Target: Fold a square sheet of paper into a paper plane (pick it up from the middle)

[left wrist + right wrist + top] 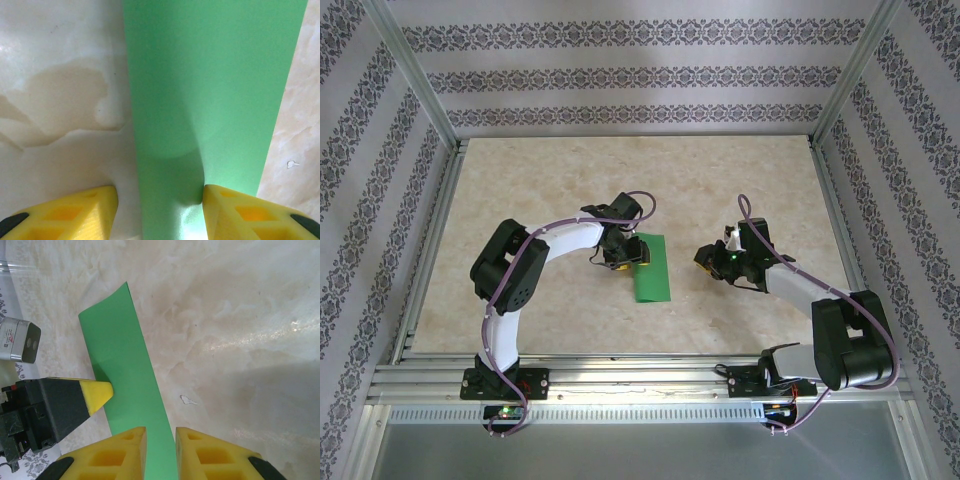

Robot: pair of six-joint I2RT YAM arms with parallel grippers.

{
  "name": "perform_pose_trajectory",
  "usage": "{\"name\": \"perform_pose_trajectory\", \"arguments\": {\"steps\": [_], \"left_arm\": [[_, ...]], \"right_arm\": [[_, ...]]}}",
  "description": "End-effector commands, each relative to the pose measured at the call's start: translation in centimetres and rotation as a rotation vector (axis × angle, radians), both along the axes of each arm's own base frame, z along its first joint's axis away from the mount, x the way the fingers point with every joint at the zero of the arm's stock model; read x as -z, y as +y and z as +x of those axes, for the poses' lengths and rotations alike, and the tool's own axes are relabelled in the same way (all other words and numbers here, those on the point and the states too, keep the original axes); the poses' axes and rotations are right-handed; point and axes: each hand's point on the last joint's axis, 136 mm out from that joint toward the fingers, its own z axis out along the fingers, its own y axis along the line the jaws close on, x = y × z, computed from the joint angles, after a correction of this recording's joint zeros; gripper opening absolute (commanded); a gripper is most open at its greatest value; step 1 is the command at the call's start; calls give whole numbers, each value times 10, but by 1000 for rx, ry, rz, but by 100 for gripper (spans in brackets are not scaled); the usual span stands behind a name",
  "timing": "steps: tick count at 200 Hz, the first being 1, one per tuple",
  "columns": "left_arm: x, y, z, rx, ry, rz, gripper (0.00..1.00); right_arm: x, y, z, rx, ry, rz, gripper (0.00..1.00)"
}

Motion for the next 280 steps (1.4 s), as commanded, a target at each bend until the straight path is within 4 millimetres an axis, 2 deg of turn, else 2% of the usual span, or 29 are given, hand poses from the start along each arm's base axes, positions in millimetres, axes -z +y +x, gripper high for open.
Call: {"name": "perform_pose_trajectory", "arguments": {"steps": [1, 75, 280], "left_arm": [[35, 17, -10, -14, 51, 124, 50], [41, 20, -13, 6, 64, 167, 52], [41, 22, -10, -16, 39, 175, 49]], "right_arm": [[4, 1, -4, -13, 14, 16, 23], [4, 2, -4, -11, 15, 18, 24], [5, 2, -5, -16, 23, 21, 24]]}}
